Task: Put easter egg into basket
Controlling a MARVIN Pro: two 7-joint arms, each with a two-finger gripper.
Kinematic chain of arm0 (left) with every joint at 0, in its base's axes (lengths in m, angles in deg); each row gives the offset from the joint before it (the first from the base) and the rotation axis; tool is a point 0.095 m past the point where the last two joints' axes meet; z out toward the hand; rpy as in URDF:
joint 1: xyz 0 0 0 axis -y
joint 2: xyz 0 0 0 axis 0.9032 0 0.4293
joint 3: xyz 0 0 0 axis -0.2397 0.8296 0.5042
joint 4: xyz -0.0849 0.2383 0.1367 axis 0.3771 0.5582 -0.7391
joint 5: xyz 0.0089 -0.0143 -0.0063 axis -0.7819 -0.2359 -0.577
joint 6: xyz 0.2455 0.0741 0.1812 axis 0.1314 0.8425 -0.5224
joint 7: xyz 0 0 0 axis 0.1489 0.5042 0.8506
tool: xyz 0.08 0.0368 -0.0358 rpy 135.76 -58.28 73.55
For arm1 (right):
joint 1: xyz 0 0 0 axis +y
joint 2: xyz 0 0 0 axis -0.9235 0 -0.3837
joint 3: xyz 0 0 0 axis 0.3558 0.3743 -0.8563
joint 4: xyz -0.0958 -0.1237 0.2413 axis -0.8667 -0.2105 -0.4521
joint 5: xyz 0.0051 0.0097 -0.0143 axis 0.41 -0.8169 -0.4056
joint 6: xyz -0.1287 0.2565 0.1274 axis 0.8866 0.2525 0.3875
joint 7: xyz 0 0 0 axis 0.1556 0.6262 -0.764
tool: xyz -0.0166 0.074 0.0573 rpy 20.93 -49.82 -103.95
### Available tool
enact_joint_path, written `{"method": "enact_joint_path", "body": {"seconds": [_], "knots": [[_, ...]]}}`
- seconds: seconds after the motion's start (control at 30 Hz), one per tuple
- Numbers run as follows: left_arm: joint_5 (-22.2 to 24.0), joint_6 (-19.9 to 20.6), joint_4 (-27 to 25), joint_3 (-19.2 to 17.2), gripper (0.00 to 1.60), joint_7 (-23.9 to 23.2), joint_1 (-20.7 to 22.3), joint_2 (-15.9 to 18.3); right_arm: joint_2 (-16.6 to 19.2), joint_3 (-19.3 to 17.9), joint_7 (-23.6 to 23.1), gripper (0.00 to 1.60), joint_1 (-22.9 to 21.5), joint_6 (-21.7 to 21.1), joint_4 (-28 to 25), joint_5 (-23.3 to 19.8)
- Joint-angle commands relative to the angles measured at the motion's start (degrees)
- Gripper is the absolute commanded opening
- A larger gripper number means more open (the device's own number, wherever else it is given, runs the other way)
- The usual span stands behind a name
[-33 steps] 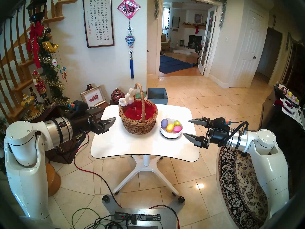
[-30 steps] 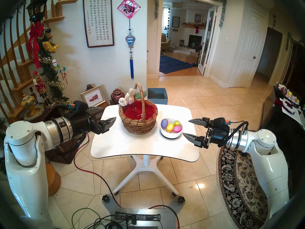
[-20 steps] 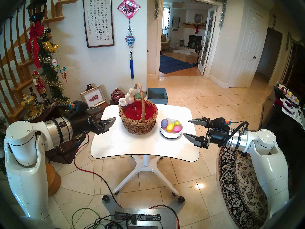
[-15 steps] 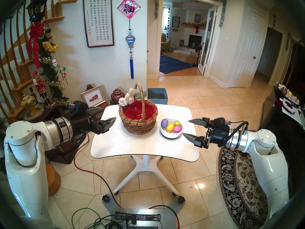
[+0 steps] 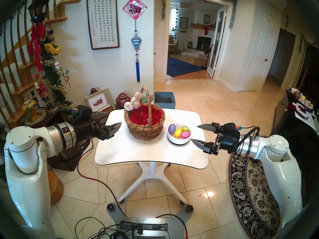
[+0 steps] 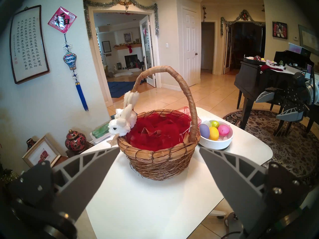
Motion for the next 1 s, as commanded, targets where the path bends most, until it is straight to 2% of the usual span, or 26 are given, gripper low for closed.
{"method": "enact_joint_path", "body": {"seconds": [0.0,0.97], "knots": [[0.0,0.0,-0.2,0.1,1.6,0.0,0.1,0.0,0.0,-0.2,0.1,1.6,0.0,0.0,-0.1,0.0],[0.0,0.0,-0.2,0.1,1.6,0.0,0.1,0.0,0.0,-0.1,0.1,1.6,0.0,0.0,-0.1,0.0]]}}
